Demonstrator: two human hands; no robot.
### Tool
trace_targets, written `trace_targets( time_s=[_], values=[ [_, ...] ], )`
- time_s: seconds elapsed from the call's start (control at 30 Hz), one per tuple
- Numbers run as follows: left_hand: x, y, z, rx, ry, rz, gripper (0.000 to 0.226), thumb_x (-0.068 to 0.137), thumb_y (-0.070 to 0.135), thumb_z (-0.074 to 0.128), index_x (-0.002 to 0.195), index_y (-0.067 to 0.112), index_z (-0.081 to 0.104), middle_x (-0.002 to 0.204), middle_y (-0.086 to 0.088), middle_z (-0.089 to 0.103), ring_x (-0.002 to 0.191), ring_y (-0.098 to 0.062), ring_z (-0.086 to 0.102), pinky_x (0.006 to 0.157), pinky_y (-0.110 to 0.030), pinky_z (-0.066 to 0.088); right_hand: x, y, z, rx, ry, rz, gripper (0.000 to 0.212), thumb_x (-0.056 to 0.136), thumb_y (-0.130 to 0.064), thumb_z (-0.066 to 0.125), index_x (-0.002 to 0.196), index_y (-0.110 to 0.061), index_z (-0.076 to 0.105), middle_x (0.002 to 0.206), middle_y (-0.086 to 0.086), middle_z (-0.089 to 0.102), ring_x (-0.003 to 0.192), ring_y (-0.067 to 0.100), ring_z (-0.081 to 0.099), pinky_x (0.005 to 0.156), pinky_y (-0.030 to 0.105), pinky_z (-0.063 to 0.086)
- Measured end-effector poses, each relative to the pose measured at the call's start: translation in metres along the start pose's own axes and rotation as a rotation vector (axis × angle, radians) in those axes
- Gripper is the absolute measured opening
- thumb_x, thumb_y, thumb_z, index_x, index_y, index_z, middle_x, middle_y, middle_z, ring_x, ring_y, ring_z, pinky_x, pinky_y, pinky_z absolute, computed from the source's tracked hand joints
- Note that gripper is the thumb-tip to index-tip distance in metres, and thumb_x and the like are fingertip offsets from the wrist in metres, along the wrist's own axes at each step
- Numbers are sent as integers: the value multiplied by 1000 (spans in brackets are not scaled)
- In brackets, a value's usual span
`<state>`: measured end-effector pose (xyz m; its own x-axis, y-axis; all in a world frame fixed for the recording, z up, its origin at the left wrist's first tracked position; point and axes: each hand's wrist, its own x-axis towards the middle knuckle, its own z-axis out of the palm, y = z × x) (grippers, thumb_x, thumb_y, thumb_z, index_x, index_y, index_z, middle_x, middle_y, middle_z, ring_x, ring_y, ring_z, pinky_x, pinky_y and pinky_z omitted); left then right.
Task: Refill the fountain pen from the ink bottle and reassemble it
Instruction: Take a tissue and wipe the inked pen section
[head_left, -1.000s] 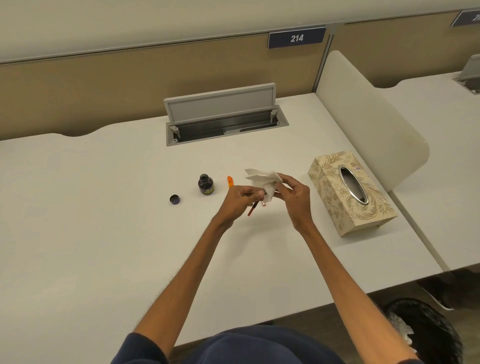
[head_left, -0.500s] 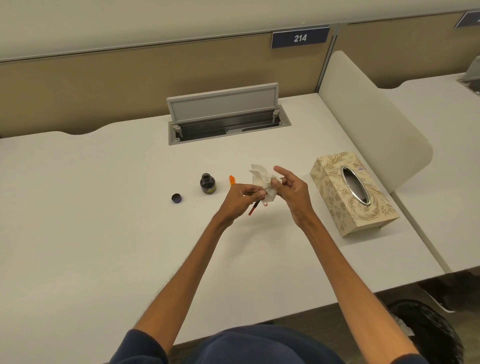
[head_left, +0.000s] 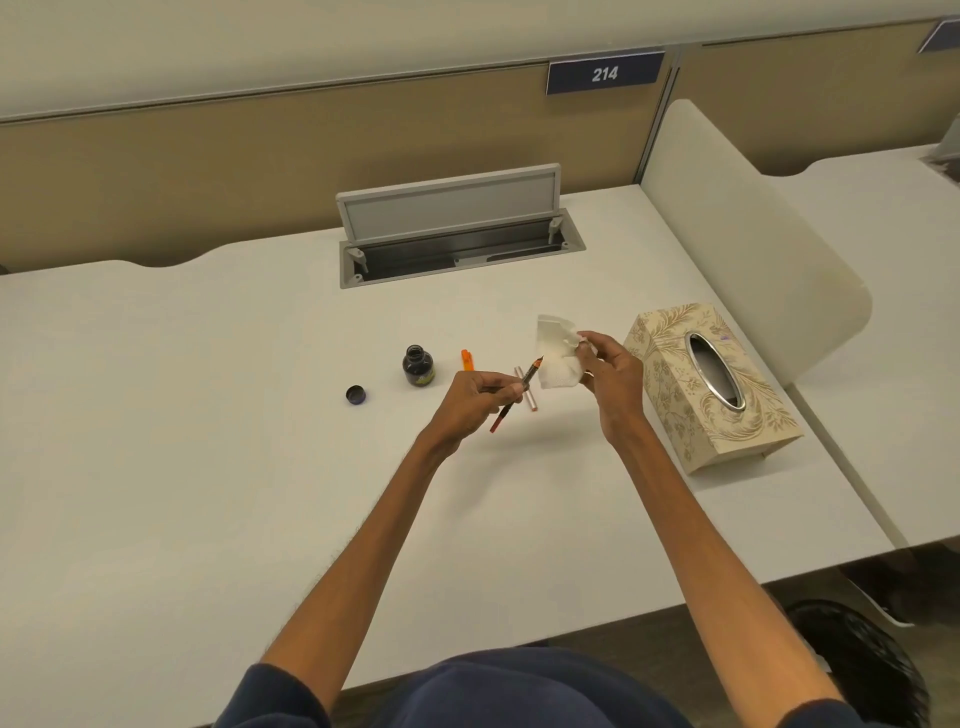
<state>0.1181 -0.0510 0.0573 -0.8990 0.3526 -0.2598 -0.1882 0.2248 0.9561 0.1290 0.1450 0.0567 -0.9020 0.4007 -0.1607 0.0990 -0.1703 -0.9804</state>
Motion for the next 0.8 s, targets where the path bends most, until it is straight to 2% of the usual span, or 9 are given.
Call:
trace_targets(
  time_s=[0.13, 0.27, 0.4, 0.53, 0.6, 0.73, 0.8],
  values=[
    [0, 0, -1, -16, -14, -3, 11, 94, 18, 65, 99, 18, 74, 84, 9, 73, 85, 0, 67, 86, -27, 49, -7, 1, 3, 16, -25, -4, 20, 93, 1, 60, 94, -16, 71, 93, -1, 69, 88, 15, 65, 74, 23, 57],
    [1, 2, 2, -29, -28, -18, 13, 94, 20, 65, 103, 18, 74, 85, 7, 74, 87, -2, 68, 83, -25, 49, -14, 5, 9, 21, -124, 38, 23, 89, 9, 57, 91, -8, 72, 95, 6, 72, 92, 21, 68, 89, 29, 57],
    [2, 1, 0, -23, -15, -24, 13, 94, 19, 65, 102, 16, 74, 87, 5, 74, 92, -8, 68, 88, -29, 49, -15, -2, 9, 167, -166, 121, 23, 90, 5, 52, 87, -3, 73, 94, 7, 73, 93, 21, 68, 82, 27, 56],
    [1, 1, 1, -13, -26, -22, 10, 93, 18, 65, 98, 18, 75, 86, 8, 74, 92, -10, 67, 89, -30, 49, -14, -1, 10, 115, -207, 102, 6, 89, -8, 68, 90, -4, 72, 92, 7, 71, 91, 19, 69, 87, 30, 56],
    [1, 1, 3, -3, -30, -17, 9, 93, 19, 66, 95, 19, 75, 85, 10, 75, 91, -9, 68, 90, -31, 50, -14, 1, 12, 119, -211, 106, 7, 86, -6, 73, 91, -5, 69, 93, 10, 66, 91, 22, 67, 93, 35, 56],
    [1, 1, 2, 6, -24, -8, 9, 93, 18, 66, 92, 21, 74, 83, 7, 74, 85, -5, 68, 85, -25, 50, -12, -3, 12, 213, -240, 182, 18, 85, -1, 73, 100, -9, 65, 94, 5, 67, 88, 19, 69, 83, 29, 57],
    [1, 0, 1, 14, -25, -2, 8, 92, 17, 66, 92, 19, 74, 85, 2, 74, 86, -7, 69, 83, -23, 50, -12, -4, 10, 207, -257, 221, 25, 85, 0, 72, 107, -9, 65, 95, 7, 69, 85, 19, 70, 78, 27, 57]
  ],
)
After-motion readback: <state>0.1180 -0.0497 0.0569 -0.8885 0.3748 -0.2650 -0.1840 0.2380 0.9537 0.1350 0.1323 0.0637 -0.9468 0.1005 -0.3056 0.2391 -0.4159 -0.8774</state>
